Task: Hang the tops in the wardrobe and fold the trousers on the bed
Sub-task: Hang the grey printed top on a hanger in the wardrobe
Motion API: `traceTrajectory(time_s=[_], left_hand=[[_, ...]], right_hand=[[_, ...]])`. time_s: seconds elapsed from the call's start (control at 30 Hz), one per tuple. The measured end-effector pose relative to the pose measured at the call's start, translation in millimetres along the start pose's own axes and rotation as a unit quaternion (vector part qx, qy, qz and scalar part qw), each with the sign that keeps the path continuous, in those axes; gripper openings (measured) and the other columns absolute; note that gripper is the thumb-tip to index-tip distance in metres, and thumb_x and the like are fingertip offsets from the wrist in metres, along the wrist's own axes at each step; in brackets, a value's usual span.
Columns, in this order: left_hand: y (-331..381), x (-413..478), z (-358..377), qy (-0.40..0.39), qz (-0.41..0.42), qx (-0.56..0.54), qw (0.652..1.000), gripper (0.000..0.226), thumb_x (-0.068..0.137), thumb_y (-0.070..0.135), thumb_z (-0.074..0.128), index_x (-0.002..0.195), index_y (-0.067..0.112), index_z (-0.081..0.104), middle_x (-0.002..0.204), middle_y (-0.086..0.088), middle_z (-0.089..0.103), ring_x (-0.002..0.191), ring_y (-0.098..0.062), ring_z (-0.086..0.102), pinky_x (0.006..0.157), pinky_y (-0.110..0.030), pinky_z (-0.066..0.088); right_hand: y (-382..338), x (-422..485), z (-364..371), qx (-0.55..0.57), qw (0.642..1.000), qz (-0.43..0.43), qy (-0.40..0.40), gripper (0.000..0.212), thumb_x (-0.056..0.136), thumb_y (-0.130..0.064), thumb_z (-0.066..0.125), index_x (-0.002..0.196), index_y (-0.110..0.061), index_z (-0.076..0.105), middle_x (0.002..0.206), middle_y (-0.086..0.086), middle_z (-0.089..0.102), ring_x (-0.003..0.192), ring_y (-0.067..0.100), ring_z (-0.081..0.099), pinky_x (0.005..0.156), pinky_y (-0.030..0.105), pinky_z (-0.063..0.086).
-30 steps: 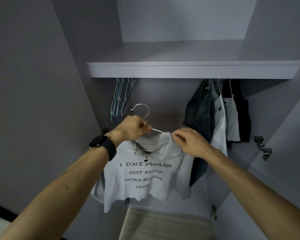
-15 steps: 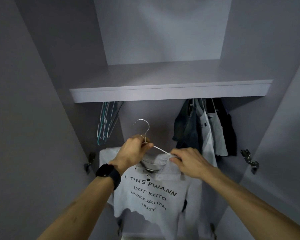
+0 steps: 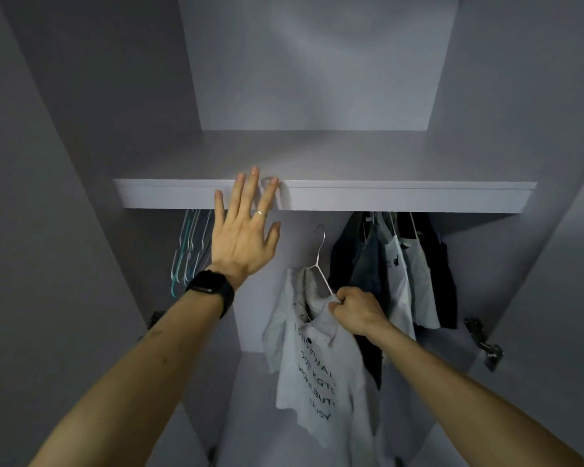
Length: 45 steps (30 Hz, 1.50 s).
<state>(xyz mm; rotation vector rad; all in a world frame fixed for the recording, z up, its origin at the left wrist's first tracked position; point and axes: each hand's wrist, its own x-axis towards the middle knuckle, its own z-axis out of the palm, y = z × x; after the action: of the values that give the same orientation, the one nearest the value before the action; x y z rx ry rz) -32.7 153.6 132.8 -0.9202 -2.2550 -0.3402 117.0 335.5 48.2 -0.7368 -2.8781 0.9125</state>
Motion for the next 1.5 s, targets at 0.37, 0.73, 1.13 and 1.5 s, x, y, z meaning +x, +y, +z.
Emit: traceTrajectory(time_s=[0.37,0.73,1.13,1.5], left_hand=[[12,36,66,0.162,-0.068,-0.053,0.983,0.065,0.102,0.050,0.043,0.158,0.023,0.025,0.163,-0.010,0.026,0.154,-0.031,0.007,0.119,-0.069,0.002],[17,44,85,0.313,-0.092,-0.015,0.945,0.054,0.097,0.054,0.043,0.142,0.025,0.049,0.146,-0.004,0.047,0.147,-0.025,0.031,0.109,-0.058,0.023],[15,38,81,0.294,-0.102,0.002,0.950,0.053,0.098,0.056,0.036,0.141,0.026,0.046,0.145,-0.001,0.045,0.145,-0.020,0.031,0.101,-0.052,0.025],[15,34,74,0.258,-0.101,-0.013,0.961,0.051,0.098,0.053,0.040,0.140,0.026,0.047,0.144,-0.002,0.045,0.144,-0.022,0.032,0.100,-0.054,0.028]], right_hand=[[19,67,12,0.067,0.992,0.102,0.011,0.020,0.101,-0.026,0.048,0.090,-0.012,0.057,0.102,0.008,0.064,0.093,0.024,0.060,0.076,0.029,0.045],[52,130,32,0.207,0.968,0.052,0.131,0.027,0.098,-0.023,0.058,0.107,0.002,0.063,0.105,0.019,0.071,0.100,0.035,0.067,0.095,0.052,0.054],[8,173,-18,0.226,0.938,-0.014,0.262,0.016,0.097,-0.022,0.058,0.103,-0.011,0.067,0.104,0.010,0.071,0.099,0.032,0.067,0.093,0.048,0.056],[55,187,0,-0.002,0.973,0.115,0.201,0.055,0.108,-0.043,0.031,0.148,-0.008,0.038,0.142,0.020,0.053,0.123,0.038,0.055,0.092,0.038,0.045]])
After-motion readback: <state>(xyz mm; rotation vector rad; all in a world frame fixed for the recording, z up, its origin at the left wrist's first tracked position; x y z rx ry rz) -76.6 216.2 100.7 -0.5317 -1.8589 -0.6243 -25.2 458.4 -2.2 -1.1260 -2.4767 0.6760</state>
